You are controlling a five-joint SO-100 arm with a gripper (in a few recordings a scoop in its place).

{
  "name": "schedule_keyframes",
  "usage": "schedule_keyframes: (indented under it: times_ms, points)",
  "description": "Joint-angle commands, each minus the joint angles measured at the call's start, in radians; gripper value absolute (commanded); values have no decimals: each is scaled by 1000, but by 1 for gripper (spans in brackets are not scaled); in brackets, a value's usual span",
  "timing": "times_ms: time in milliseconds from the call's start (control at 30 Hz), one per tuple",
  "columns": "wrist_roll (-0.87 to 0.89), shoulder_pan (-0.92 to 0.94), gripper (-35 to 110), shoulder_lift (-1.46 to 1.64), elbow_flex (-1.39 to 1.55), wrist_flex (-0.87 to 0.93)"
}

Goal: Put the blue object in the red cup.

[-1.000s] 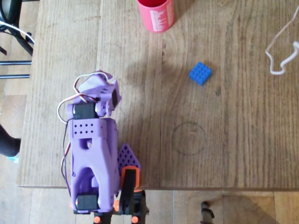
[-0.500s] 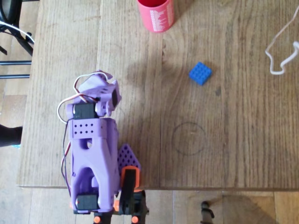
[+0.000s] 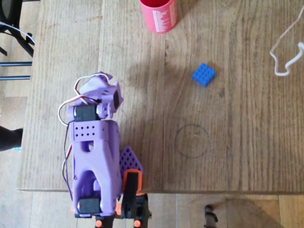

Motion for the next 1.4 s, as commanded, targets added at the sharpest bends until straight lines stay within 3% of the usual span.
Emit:
schedule_keyframes:
  times_ms: [0, 133, 333, 567, 833, 1100, 1367]
  points:
    - [135, 95, 1, -58, -137, 38]
    - [158, 190, 1, -279, -416, 224]
    - [118, 436, 1, -738, -811, 330]
    - [229, 652, 1, -1401, -1361, 457]
    - [397, 765, 1, -1825, -1810, 462]
    - [433, 864, 3, -1890, -1896, 460]
    - [624, 856, 1, -1925, -1885, 443]
